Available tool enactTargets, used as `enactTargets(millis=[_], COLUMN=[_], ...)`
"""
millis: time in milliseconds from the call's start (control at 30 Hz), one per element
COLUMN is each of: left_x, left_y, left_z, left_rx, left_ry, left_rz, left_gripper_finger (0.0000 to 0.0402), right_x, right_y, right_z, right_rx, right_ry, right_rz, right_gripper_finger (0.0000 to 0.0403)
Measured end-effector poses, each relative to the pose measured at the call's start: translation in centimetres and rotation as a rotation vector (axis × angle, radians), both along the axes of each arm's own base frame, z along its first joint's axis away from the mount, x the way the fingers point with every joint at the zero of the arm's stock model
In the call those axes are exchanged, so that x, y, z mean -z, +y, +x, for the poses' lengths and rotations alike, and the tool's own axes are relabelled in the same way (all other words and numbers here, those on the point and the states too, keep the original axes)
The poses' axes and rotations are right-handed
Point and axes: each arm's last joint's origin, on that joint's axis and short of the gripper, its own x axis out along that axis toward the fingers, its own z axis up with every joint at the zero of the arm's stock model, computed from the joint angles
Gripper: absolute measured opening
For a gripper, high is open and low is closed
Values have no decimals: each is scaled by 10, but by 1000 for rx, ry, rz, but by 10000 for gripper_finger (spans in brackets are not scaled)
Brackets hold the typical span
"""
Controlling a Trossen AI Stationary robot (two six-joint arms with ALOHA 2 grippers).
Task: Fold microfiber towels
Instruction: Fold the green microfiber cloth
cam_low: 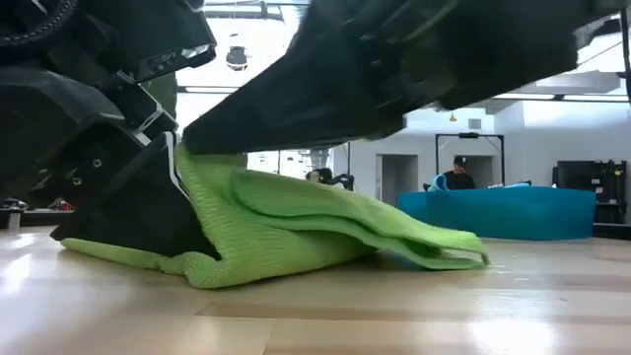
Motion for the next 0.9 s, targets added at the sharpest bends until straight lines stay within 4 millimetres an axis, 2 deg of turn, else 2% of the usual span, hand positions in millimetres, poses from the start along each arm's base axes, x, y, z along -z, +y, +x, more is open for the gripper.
enactTargets(millis=[167,300,600,733,900], left_x=[0,-9,-52,-60,-55], left_y=[0,0,2,-10,-26], left_z=[-1,-5,-16,-19,-24], left_rx=[17,49,77,104,133], left_ry=[17,64,35,-36,-92], left_rz=[10,-9,-32,-67,-71], left_gripper_finger=[6,6,6,6,6], right_x=[20,22,24,24,33], right_y=[-3,-4,-15,-18,-25], right_z=[10,10,14,16,18], right_rx=[-16,-13,14,30,66], right_ry=[62,79,96,100,143], right_rz=[20,12,8,21,53], right_gripper_finger=[20,24,20,30,42])
